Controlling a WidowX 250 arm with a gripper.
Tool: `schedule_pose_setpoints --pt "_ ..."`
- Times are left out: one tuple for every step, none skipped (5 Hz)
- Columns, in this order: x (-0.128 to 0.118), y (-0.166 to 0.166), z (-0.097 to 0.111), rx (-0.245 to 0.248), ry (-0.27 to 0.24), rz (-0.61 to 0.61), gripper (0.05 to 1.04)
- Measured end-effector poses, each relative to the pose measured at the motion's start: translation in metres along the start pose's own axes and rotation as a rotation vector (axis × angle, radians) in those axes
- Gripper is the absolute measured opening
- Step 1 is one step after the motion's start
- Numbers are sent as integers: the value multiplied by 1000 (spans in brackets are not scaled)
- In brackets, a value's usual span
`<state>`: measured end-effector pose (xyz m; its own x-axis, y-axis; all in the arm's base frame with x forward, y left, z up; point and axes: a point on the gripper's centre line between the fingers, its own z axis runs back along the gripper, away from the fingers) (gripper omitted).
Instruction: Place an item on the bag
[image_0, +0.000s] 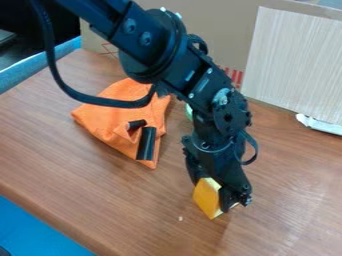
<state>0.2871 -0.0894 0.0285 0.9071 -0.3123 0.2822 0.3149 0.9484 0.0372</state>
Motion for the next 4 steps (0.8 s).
schedule_pose_setpoints --pt "-6 6 4 -7 26 5 752" --pt "-5 18 25 -37 4 26 752" --pt "0 47 58 -75 -46 117 752" --pt "3 89 84 -91 -94 249 752"
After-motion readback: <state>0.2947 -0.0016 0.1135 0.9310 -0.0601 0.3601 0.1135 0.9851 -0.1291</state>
